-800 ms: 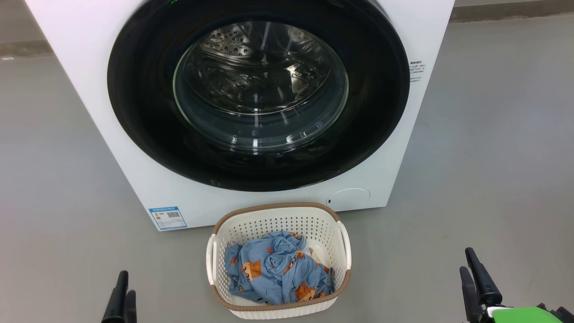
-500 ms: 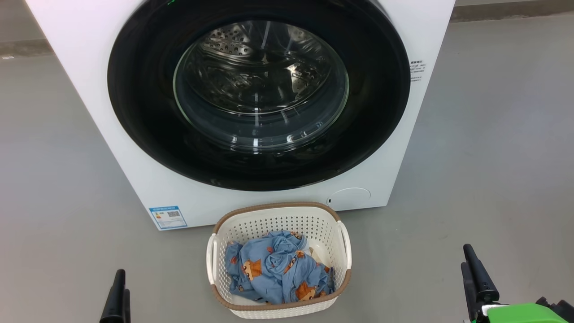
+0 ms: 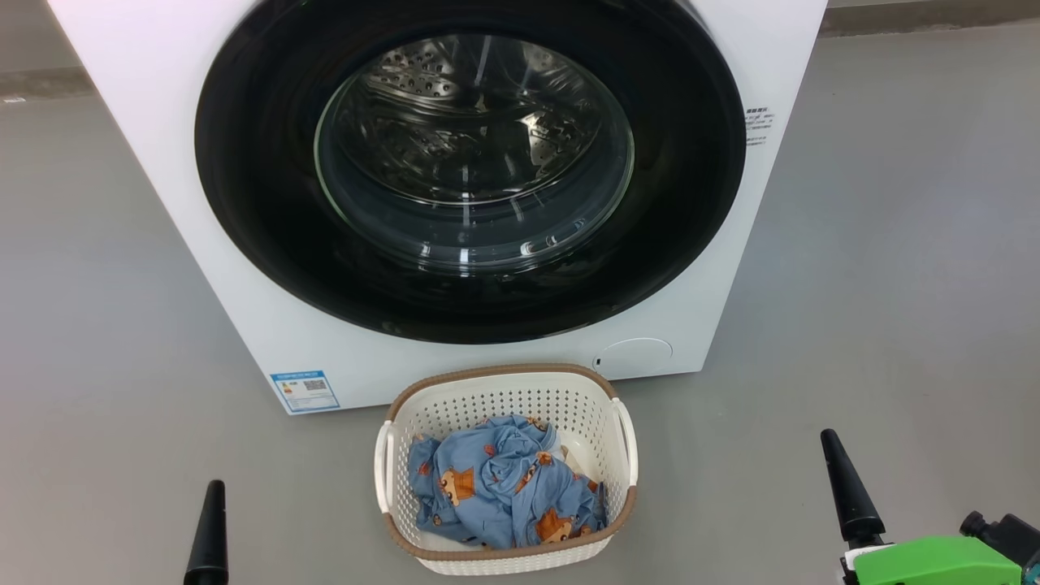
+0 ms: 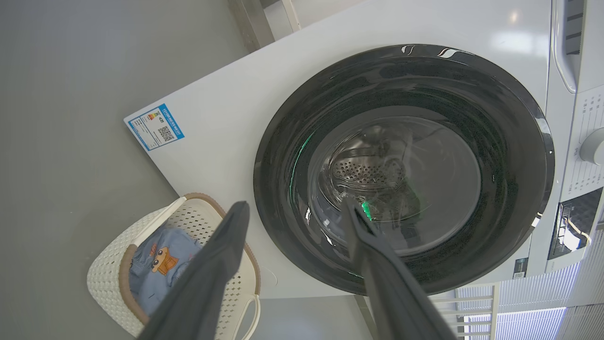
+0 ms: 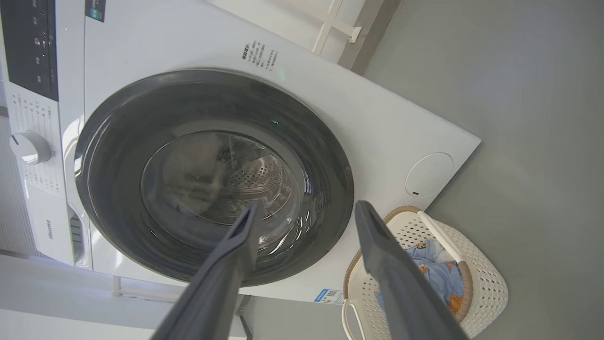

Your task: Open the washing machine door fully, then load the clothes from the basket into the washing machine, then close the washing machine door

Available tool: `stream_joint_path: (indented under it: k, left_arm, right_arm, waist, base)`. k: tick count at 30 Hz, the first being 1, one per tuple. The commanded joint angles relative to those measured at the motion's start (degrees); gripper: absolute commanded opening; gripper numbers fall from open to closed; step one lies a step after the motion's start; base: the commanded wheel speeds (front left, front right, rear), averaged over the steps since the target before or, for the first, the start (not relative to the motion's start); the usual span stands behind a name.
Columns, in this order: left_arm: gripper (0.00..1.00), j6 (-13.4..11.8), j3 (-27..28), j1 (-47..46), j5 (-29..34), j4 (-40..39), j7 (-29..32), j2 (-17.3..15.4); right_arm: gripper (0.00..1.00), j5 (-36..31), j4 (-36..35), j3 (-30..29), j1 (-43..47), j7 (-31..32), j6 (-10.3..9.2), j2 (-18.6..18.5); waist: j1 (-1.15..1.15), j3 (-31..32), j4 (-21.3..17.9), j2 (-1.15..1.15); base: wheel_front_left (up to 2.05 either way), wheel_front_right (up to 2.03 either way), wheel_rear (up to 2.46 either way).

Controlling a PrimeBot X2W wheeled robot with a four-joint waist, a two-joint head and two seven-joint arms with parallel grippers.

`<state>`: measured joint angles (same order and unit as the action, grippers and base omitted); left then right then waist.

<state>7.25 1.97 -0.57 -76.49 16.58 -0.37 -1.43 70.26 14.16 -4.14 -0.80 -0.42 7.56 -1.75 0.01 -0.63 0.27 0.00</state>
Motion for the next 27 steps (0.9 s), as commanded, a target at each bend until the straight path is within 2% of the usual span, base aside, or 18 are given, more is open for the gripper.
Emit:
stream_joint_path:
  k: [1, 12, 27]
  left_arm:
    - [1.0, 0.1, 1.1, -1.9, 2.1, -1.8, -0.8, -0.7]
    - [1.0, 0.1, 1.5, -2.2, 11.0, -2.5, -2.7, -0.8]
    - [1.0, 0.1, 0.7, -2.1, 25.0, -3.3, -5.0, -2.5]
  right_arm:
    - [1.0, -2.6, -2.0, 1.2, -1.8, -0.8, -0.03, -0.4]
    - [1.0, -13.9, -2.7, 4.5, -2.6, -2.7, -0.03, -1.5]
    - [1.0, -25.6, -2.8, 6.6, -3.3, -5.0, -0.04, -2.7]
  waist:
    - [-0.01, 0.0, 0.0, 0.0]
    - [-0.01, -0.1, 0.3, 0.0]
    - [-0.01, -0.3, 0.3, 0.0]
  base:
    - [0.0, 0.0, 0.0]
    - [0.0, 0.0, 0.0]
    - [0.0, 0.0, 0.0]
